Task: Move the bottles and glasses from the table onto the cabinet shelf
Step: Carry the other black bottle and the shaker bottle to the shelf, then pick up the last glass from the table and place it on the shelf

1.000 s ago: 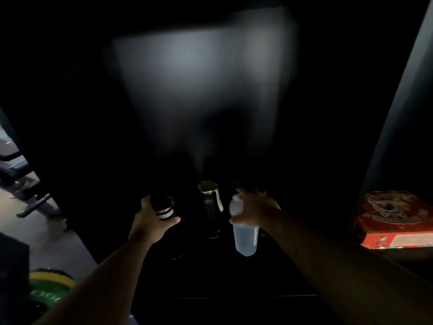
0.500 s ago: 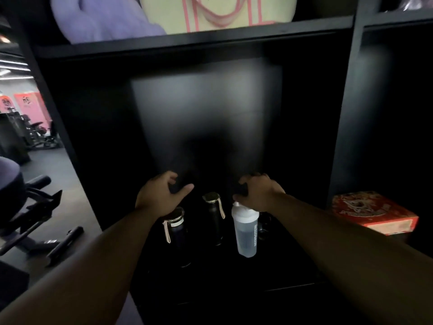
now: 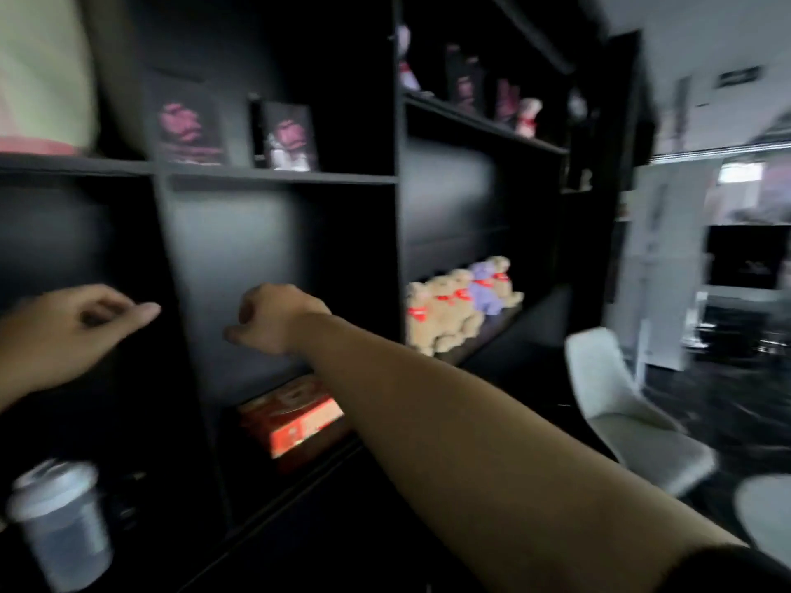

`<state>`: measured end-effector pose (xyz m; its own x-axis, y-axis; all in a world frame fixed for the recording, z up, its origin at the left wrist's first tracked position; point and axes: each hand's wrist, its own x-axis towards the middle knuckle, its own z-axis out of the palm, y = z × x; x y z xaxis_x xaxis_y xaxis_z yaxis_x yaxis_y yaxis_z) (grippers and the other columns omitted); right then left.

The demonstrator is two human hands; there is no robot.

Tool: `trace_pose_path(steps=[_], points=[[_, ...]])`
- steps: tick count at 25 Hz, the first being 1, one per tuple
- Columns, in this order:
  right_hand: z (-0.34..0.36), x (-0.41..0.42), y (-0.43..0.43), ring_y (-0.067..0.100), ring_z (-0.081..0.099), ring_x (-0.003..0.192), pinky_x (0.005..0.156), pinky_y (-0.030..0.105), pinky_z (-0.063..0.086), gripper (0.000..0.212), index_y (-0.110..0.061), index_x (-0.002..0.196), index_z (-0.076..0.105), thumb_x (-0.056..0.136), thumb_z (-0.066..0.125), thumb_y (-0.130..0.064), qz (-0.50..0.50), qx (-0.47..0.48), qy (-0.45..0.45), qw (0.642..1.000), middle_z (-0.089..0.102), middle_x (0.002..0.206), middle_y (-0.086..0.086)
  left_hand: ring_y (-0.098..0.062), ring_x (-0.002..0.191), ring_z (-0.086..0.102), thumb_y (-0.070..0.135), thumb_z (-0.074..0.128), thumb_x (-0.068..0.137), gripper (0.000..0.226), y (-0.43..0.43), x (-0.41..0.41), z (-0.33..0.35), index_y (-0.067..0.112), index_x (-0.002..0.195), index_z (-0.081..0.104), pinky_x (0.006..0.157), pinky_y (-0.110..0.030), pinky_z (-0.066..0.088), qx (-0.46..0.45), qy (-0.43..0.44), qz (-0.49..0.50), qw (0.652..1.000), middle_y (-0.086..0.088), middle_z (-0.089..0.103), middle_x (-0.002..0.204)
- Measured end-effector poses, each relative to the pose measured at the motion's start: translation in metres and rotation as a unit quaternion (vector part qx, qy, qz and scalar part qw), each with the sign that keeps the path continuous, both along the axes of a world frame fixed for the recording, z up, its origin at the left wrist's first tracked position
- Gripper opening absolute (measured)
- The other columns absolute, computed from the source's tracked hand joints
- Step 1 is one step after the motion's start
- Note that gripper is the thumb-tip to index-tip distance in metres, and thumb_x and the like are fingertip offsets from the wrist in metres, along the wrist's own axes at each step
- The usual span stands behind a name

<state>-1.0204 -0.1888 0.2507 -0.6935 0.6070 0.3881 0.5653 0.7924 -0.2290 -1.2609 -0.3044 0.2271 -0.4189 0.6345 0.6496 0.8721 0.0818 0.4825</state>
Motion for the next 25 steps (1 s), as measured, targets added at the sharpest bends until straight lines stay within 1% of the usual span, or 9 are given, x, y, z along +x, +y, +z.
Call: trace_pose_path(steps=[3,6,9,11,14,17,19,21,25], points=[[-0.004,0.127,0.01,0.03,0.068,0.107,0.088,0.035,0.055,0.039,-0.02,0.104,0.074,0.086,0.066,-0.053,-0.073,0.022,0.005,0.997,0.073,0.113,0.007,-0.036,0.069,0.072,0.078,0.065,0.078,0.048,0.061,0.081,-0.008,0.03,0.086,0.07,0.053,-0.034,0.053,0.027,-0.038,-0.072,0.996,-0.005,0.074,0.073],[-0.025,0.27,0.014,0.031,0.063,0.111,0.091,0.037,0.05,0.042,-0.022,0.109,0.072,0.086,0.062,-0.055,-0.184,0.041,-0.042,0.981,0.072,0.114,0.008,-0.033,0.072,0.072,0.084,0.063,0.072,0.057,0.127,0.19,-0.033,0.028,0.08,0.07,0.074,-0.043,0.059,-0.031,-0.067,-0.155,0.985,-0.003,0.074,0.074],[-0.051,0.406,0.006,0.032,0.064,0.114,0.085,0.033,0.051,0.055,-0.023,0.118,0.068,0.083,0.052,-0.062,-0.263,0.004,-0.073,0.962,0.069,0.122,0.008,-0.026,0.073,0.072,0.093,0.06,0.062,0.065,0.159,0.33,-0.05,0.031,0.082,0.072,0.074,-0.046,0.058,-0.072,-0.089,-0.232,0.966,0.003,0.075,0.072],[-0.066,0.494,-0.008,0.032,0.065,0.113,0.079,0.031,0.048,0.047,-0.02,0.117,0.068,0.088,0.057,-0.055,-0.32,-0.015,-0.095,0.943,0.068,0.123,0.009,-0.022,0.073,0.069,0.083,0.063,0.066,0.062,0.163,0.432,-0.061,0.024,0.081,0.071,0.075,-0.043,0.053,-0.107,-0.067,-0.309,0.943,0.005,0.074,0.073],[-0.078,0.609,-0.03,0.031,0.064,0.113,0.086,0.041,0.056,0.043,-0.021,0.116,0.067,0.088,0.059,-0.053,-0.421,-0.049,-0.09,0.901,0.068,0.121,0.005,-0.022,0.078,0.069,0.061,0.074,0.082,0.043,0.166,0.559,-0.068,0.018,0.089,0.073,0.074,-0.033,0.05,-0.135,-0.027,-0.383,0.913,0.002,0.073,0.079],[-0.095,0.698,-0.047,0.027,0.069,0.1,0.084,0.044,0.059,0.04,-0.028,0.099,0.066,0.079,0.059,-0.061,-0.494,-0.089,-0.045,0.863,0.071,0.102,-0.002,-0.018,0.073,0.066,0.065,0.071,0.081,0.045,0.183,0.657,-0.078,0.02,0.086,0.071,0.068,-0.025,0.048,-0.161,-0.038,-0.433,0.886,0.005,0.069,0.076],[-0.111,0.746,-0.057,0.024,0.069,0.095,0.081,0.041,0.059,0.05,-0.028,0.107,0.068,0.075,0.061,-0.066,-0.536,-0.096,-0.029,0.838,0.072,0.104,-0.005,-0.017,0.078,0.07,0.079,0.063,0.069,0.052,0.196,0.709,-0.097,0.028,0.082,0.068,0.076,-0.03,0.053,-0.178,-0.034,-0.46,0.869,0.012,0.069,0.078],[-0.129,0.782,-0.057,0.025,0.068,0.096,0.08,0.039,0.057,0.051,-0.027,0.113,0.067,0.081,0.061,-0.066,-0.564,-0.104,-0.04,0.818,0.072,0.108,-0.005,-0.013,0.081,0.069,0.08,0.06,0.07,0.048,0.208,0.753,-0.124,0.034,0.082,0.063,0.079,-0.032,0.054,-0.215,-0.017,-0.487,0.846,0.015,0.068,0.08],[-0.171,0.827,-0.02,0.026,0.068,0.107,0.084,0.039,0.057,0.053,-0.025,0.129,0.059,0.086,0.064,-0.057,-0.589,-0.127,-0.036,0.798,0.073,0.114,0.0,-0.011,0.084,0.07,0.078,0.061,0.073,0.05,0.253,0.823,-0.189,0.036,0.1,0.061,0.083,-0.033,0.056,-0.277,-0.004,-0.502,0.819,0.015,0.07,0.083]])
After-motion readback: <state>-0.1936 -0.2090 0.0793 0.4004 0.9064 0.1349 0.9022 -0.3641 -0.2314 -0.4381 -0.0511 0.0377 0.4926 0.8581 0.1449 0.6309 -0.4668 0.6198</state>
